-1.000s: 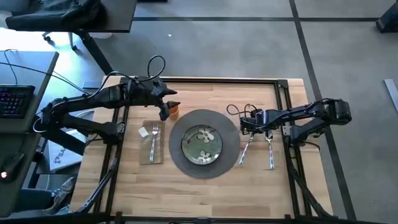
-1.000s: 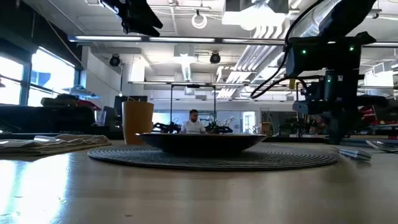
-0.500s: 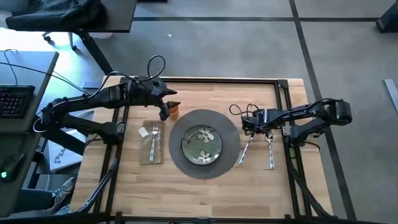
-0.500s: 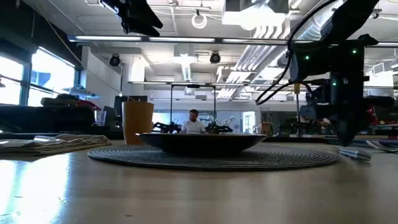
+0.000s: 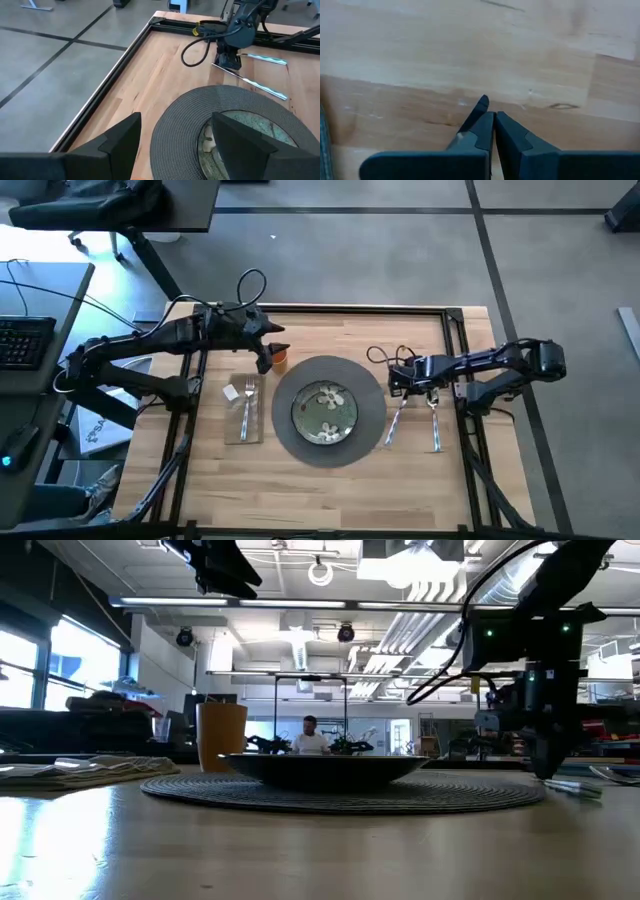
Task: Set table place
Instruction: Move the white patterned table knife to the right of the gray table mat
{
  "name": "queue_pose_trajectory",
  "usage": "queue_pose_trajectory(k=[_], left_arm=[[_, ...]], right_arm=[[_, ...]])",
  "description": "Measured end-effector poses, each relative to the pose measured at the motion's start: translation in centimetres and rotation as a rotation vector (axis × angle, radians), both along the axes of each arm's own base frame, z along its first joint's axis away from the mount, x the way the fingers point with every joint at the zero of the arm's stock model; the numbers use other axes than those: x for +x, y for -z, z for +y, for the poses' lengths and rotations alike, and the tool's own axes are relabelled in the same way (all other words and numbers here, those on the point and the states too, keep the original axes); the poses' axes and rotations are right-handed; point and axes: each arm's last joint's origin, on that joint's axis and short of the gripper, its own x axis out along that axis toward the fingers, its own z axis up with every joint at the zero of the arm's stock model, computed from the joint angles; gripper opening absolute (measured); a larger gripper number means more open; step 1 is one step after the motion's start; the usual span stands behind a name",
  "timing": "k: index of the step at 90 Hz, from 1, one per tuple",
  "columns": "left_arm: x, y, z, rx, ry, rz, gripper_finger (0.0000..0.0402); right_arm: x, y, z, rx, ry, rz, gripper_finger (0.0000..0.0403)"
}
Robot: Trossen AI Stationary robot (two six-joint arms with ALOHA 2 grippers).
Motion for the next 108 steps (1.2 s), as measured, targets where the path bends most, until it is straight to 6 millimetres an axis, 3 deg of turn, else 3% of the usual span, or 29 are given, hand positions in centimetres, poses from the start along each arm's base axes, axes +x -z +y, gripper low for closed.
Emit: queue_pose_trajectory(k=[108], left_arm=[[0.0,0.0,0.0,0.0,-0.001,0.0,0.0223]], right_arm=[[1.3,-0.1,-0.4,-0.023,-0.035,-0.128,0.0]])
